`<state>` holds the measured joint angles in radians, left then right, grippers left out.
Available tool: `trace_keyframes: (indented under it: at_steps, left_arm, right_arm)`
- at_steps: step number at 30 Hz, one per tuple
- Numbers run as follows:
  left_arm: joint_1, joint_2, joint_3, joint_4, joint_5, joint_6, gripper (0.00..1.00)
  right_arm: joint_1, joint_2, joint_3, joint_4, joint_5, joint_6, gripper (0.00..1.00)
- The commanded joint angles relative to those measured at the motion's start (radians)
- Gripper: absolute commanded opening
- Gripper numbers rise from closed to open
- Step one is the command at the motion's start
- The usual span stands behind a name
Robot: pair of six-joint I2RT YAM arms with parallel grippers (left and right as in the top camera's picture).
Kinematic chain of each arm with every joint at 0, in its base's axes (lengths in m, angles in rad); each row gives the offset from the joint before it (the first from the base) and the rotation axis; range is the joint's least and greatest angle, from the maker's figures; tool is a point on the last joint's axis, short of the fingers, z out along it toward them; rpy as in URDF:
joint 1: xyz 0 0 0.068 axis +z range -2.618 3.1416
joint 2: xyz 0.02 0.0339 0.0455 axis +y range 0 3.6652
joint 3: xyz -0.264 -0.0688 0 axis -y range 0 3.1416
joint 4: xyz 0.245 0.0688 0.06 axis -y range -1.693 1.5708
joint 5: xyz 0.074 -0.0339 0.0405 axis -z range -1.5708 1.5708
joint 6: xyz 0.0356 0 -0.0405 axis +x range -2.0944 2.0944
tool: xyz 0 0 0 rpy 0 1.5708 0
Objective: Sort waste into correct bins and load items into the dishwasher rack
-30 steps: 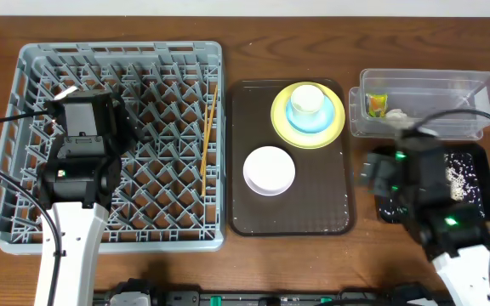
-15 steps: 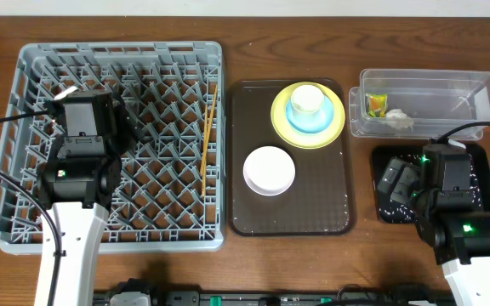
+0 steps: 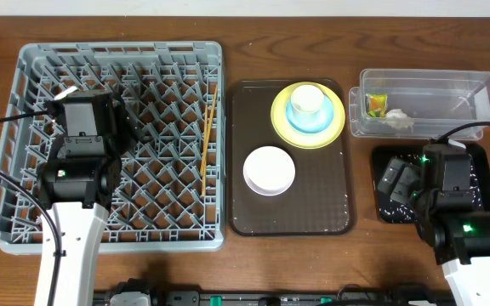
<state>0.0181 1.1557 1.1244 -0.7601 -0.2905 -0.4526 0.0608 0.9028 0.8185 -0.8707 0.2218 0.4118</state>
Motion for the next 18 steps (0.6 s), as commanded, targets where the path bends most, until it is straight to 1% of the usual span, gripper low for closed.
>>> trace_keyframes:
  at_steps: [1, 5, 7, 10, 12, 13, 15, 16, 17, 18]
  left_arm:
    - [0.005, 0.0, 0.024, -0.003, -0.002, -0.013, 0.95]
    - [0.005, 0.0, 0.024, 0.014, -0.002, -0.019, 0.95]
    - [0.005, 0.0, 0.024, 0.042, 0.024, -0.051, 0.95]
    - [0.005, -0.002, 0.024, 0.042, 0.17, -0.065, 0.95]
    - [0.005, -0.001, 0.024, 0.045, 0.241, -0.066, 0.95]
    - [0.005, -0.002, 0.024, 0.049, 0.298, -0.066, 0.95]
    - [0.003, 0.0, 0.024, 0.073, 0.467, -0.053, 0.94]
    - [-0.004, 0.002, 0.024, 0.09, 0.563, -0.05, 0.86]
    - [-0.015, 0.004, 0.024, 0.097, 0.615, -0.05, 0.76]
    - [-0.029, 0.006, 0.024, 0.101, 0.651, -0.05, 0.72]
  right_arm:
    - [-0.005, 0.0, 0.004, -0.001, 0.013, -0.009, 0.99]
    - [-0.005, 0.0, 0.004, -0.001, 0.013, -0.009, 0.99]
    - [-0.005, 0.0, 0.004, -0.001, 0.013, -0.009, 0.99]
    - [-0.005, 0.0, 0.004, -0.001, 0.013, -0.009, 0.99]
    - [-0.005, 0.0, 0.004, -0.001, 0.013, -0.009, 0.99]
    - [-0.005, 0.0, 0.004, -0.001, 0.013, -0.009, 0.99]
    - [-0.005, 0.0, 0.004, -0.001, 0.013, -0.009, 0.99]
    - [-0.005, 0.0, 0.004, -0.001, 0.013, -0.009, 0.99]
    - [-0.005, 0.0, 0.004, -0.001, 0.013, -0.009, 0.99]
    - [-0.005, 0.0, 0.004, -0.001, 0.013, -0.009, 0.99]
